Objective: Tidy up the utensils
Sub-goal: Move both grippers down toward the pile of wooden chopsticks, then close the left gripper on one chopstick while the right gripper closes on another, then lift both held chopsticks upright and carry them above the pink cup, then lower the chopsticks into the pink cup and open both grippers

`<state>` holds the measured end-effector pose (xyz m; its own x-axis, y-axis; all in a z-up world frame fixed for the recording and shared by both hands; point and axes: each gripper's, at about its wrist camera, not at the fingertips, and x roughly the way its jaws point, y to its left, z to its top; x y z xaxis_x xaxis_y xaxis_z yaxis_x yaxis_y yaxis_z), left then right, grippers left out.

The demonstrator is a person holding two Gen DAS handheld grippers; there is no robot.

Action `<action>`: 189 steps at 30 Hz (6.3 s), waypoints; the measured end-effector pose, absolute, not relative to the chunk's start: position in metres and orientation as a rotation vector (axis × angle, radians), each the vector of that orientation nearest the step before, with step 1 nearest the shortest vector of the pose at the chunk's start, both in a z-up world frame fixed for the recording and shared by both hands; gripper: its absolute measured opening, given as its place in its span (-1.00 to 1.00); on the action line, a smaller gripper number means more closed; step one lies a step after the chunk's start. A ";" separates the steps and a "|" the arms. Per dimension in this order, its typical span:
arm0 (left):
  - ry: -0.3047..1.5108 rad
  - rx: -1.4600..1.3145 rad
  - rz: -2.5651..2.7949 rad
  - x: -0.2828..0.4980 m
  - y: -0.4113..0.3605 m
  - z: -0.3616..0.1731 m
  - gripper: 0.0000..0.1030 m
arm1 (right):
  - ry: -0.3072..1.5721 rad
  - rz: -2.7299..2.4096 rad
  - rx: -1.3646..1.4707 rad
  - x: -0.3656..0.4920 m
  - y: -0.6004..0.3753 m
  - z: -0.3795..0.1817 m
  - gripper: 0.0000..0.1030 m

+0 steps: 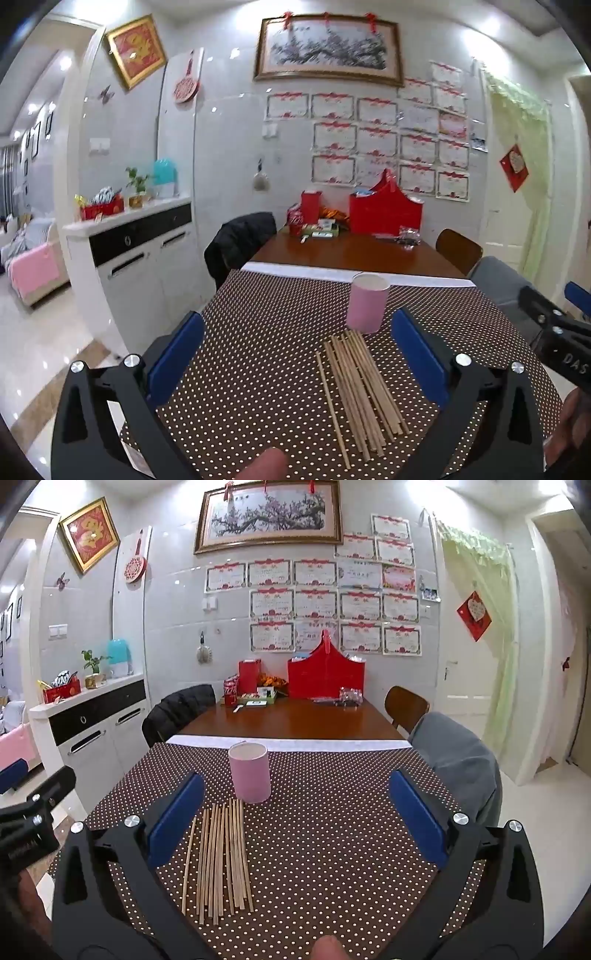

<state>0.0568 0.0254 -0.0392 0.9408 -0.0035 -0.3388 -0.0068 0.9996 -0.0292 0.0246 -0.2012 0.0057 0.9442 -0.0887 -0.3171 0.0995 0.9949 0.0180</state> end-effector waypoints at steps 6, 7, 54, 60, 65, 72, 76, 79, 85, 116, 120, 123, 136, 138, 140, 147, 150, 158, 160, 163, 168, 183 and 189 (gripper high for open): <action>0.394 -0.009 0.032 0.084 0.036 -0.057 0.92 | 0.357 -0.053 0.005 0.046 -0.195 0.001 0.90; 0.411 -0.009 0.029 0.089 0.037 -0.060 0.92 | 0.362 -0.050 0.005 0.051 -0.196 -0.001 0.90; 1.046 0.088 -0.135 0.295 0.004 -0.219 0.21 | 1.064 0.293 0.034 0.238 -0.190 -0.161 0.23; 1.027 0.084 -0.147 0.302 -0.001 -0.219 0.05 | 1.135 0.341 -0.003 0.251 -0.176 -0.175 -0.33; 1.026 0.065 -0.157 0.297 0.010 -0.220 -0.18 | 1.161 0.375 -0.037 0.259 -0.160 -0.179 -0.37; 1.036 0.082 -0.160 0.275 0.014 -0.222 -0.22 | 1.202 0.371 -0.101 0.269 -0.143 -0.188 -0.50; 1.044 0.093 -0.166 0.265 0.005 -0.223 0.08 | 1.224 0.395 -0.098 0.268 -0.139 -0.187 -0.56; 1.022 0.102 -0.160 0.261 0.002 -0.225 0.09 | 1.247 0.434 -0.082 0.274 -0.134 -0.190 -0.59; 1.007 0.112 -0.176 0.258 0.005 -0.224 -0.24 | 1.258 0.433 -0.049 0.281 -0.139 -0.190 -0.73; 0.957 -0.074 -0.305 0.264 0.033 -0.209 -0.90 | 1.121 0.448 0.041 0.274 -0.174 -0.183 -0.89; 0.890 -0.101 -0.320 0.267 0.038 -0.188 -0.90 | 1.025 0.489 0.096 0.265 -0.189 -0.159 -0.89; 0.821 -0.114 -0.331 0.267 0.038 -0.170 -0.90 | 0.944 0.501 0.114 0.262 -0.203 -0.139 -0.89; 0.469 -0.088 -0.377 0.293 0.016 -0.065 -0.90 | 0.558 0.461 0.198 0.260 -0.206 -0.029 -0.89; 0.399 -0.108 -0.408 0.302 0.009 -0.044 -0.90 | 0.493 0.425 0.199 0.271 -0.210 -0.013 -0.89; 0.301 -0.117 -0.436 0.309 -0.002 -0.023 -0.90 | 0.442 0.398 0.205 0.285 -0.209 -0.001 -0.89; 0.095 -0.142 -0.510 0.347 -0.041 0.005 -0.90 | 0.244 0.312 0.205 0.318 -0.211 0.019 -0.89; 0.054 -0.156 -0.514 0.367 -0.050 0.005 -0.90 | 0.205 0.284 0.215 0.334 -0.213 0.020 -0.89; 0.036 -0.210 -0.554 0.418 -0.059 -0.026 -0.89 | 0.189 0.249 0.243 0.366 -0.219 -0.006 -0.88; 0.048 -0.222 -0.556 0.428 -0.057 -0.038 -0.89 | 0.193 0.241 0.244 0.371 -0.222 -0.012 -0.88; 0.077 -0.236 -0.558 0.438 -0.056 -0.057 -0.89 | 0.208 0.231 0.258 0.377 -0.227 -0.023 -0.88; 0.098 -0.229 -0.548 0.443 -0.058 -0.079 -0.89 | 0.235 0.218 0.265 0.380 -0.229 -0.039 -0.88; 0.148 -0.121 -0.341 0.399 -0.023 -0.091 0.65 | 0.345 0.173 0.293 0.347 -0.238 -0.047 0.88; 0.189 -0.083 -0.262 0.360 -0.008 -0.068 0.83 | 0.338 0.136 0.298 0.314 -0.243 -0.027 0.88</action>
